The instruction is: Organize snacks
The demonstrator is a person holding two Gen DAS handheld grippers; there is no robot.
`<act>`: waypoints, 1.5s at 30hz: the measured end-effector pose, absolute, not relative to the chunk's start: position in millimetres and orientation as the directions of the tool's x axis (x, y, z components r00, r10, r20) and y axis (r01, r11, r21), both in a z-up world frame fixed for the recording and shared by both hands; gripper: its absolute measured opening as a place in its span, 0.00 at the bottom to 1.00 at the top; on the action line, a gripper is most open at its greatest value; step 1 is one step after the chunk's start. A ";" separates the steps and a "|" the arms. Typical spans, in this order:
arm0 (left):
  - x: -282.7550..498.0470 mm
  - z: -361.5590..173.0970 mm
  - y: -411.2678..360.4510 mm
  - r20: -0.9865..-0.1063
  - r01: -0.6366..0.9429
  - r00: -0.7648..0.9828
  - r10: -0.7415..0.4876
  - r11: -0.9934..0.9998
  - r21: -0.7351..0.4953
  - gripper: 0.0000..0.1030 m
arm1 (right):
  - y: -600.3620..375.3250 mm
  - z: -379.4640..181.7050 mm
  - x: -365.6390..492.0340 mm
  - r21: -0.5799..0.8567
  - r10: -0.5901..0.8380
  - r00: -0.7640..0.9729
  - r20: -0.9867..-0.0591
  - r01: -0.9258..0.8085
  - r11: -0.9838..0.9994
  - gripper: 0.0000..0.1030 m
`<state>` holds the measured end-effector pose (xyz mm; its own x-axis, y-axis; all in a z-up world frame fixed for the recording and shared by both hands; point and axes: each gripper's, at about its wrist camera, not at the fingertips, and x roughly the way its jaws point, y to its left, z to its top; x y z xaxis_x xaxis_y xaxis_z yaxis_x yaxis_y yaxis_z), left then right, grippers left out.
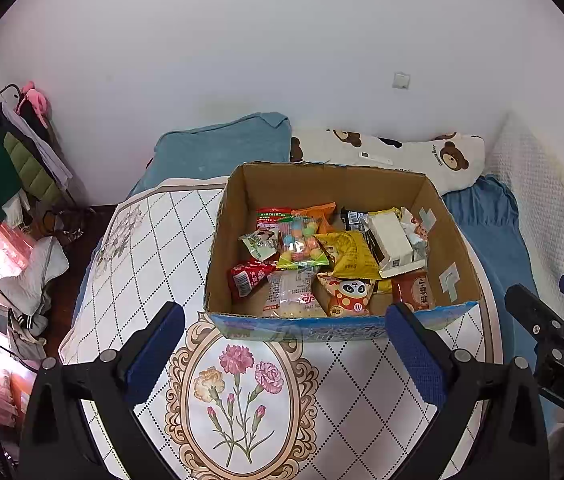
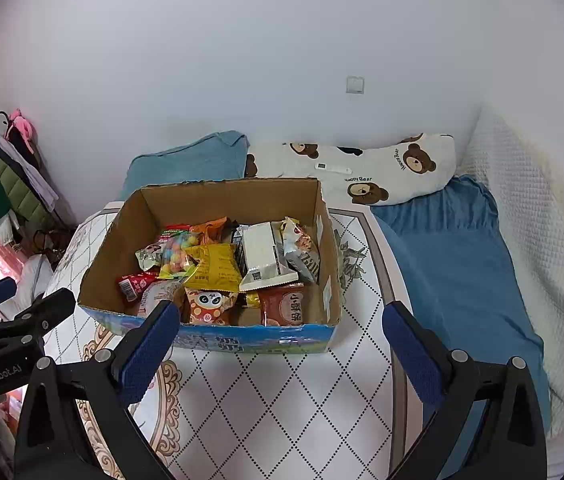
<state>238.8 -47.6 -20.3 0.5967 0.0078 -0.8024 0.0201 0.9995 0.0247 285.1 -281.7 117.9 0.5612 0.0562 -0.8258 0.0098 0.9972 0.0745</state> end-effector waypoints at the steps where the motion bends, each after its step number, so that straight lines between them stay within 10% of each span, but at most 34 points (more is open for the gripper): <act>1: 239.2 -20.3 -46.9 -0.803 0.019 0.597 0.008 1.000 0.024 1.00 | -281.6 117.9 284.3 0.075 0.056 0.562 -0.825 0.010 0.997 1.00; 45: 233.7 -17.1 -48.6 -0.799 0.020 0.601 0.007 1.000 0.024 1.00 | -280.7 129.9 280.2 0.081 0.060 0.567 -0.821 0.012 0.997 1.00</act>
